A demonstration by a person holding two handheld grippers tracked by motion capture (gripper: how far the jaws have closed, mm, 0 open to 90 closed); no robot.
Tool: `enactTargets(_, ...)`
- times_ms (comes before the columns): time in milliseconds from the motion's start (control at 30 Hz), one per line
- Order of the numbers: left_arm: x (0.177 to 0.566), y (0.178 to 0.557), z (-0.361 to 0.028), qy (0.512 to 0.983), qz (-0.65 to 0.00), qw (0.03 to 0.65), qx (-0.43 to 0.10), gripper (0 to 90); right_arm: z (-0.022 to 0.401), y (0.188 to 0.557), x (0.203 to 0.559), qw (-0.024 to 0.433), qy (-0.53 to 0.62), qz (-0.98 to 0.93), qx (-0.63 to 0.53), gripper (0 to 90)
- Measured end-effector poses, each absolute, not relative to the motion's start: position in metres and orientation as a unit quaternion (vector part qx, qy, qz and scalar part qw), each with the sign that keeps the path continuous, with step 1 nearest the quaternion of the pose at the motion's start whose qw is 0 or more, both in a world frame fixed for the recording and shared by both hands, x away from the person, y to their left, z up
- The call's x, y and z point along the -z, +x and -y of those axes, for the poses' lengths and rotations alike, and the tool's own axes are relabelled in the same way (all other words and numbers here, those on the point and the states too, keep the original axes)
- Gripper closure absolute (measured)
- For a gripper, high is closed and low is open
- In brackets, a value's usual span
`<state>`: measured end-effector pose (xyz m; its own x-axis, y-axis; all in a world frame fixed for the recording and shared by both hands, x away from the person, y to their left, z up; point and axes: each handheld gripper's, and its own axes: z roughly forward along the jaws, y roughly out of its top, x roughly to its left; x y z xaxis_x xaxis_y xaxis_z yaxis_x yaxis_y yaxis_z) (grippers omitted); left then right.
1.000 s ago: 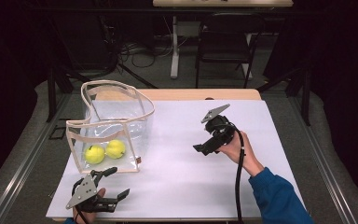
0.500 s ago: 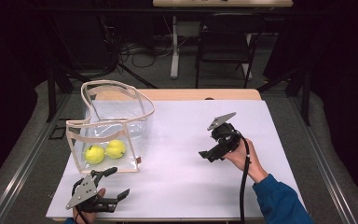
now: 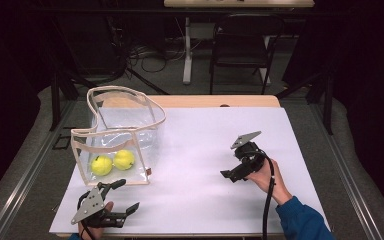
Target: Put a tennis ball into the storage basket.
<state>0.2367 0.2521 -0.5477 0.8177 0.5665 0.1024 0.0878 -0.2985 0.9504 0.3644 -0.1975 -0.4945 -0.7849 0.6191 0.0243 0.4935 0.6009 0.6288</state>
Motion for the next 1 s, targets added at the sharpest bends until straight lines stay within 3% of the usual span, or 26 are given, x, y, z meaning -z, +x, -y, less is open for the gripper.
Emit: enactTargets(1000, 0.548, 0.236, -0.252, 0.777, -0.211, 0.552, -0.217, 16.0, 0.238, 0.328, 0.525, 0.098, 0.354, -0.871, -0.326, 0.1)
